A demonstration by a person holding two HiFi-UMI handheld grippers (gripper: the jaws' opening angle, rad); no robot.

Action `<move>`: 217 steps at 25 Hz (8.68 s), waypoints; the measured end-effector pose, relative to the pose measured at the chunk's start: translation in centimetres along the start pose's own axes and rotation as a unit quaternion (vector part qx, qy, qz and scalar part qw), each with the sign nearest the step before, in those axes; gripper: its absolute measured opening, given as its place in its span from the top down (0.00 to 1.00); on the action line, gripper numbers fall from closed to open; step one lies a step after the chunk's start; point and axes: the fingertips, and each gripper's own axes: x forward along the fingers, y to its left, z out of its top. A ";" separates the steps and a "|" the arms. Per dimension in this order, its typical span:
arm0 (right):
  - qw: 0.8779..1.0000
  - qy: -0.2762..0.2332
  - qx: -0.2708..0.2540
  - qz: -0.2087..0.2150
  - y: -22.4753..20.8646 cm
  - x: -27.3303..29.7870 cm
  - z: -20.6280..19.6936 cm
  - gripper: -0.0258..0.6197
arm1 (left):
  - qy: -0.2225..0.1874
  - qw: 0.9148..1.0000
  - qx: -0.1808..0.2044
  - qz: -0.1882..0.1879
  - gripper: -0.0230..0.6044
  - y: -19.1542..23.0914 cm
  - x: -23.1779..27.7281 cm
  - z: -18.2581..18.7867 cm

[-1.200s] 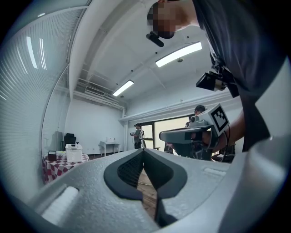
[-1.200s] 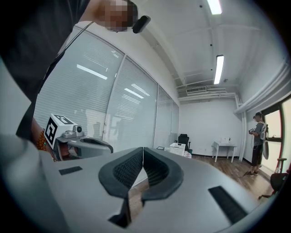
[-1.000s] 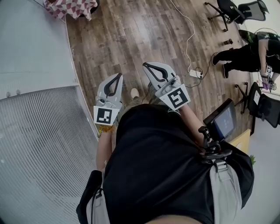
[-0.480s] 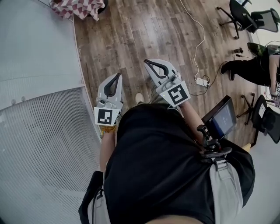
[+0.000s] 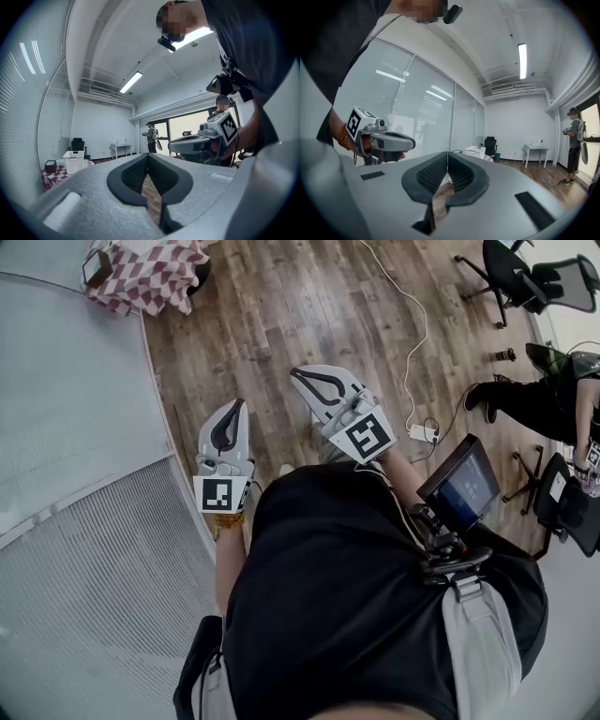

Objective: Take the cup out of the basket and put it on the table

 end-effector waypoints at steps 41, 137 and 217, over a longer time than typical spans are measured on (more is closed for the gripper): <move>0.999 0.041 0.010 -0.001 -25.3 21.4 -3.1 0.94 | -0.003 0.999 -0.032 -0.013 0.95 19.7 28.2 -1.3; 0.597 0.368 -0.453 0.551 -31.7 103.1 -33.0 0.71 | 0.074 0.842 -0.169 0.507 0.95 68.5 36.9 -12.6; 0.778 0.230 -0.348 0.470 -36.2 101.3 -16.3 0.92 | 0.069 0.898 -0.124 0.416 0.95 70.9 40.3 -11.2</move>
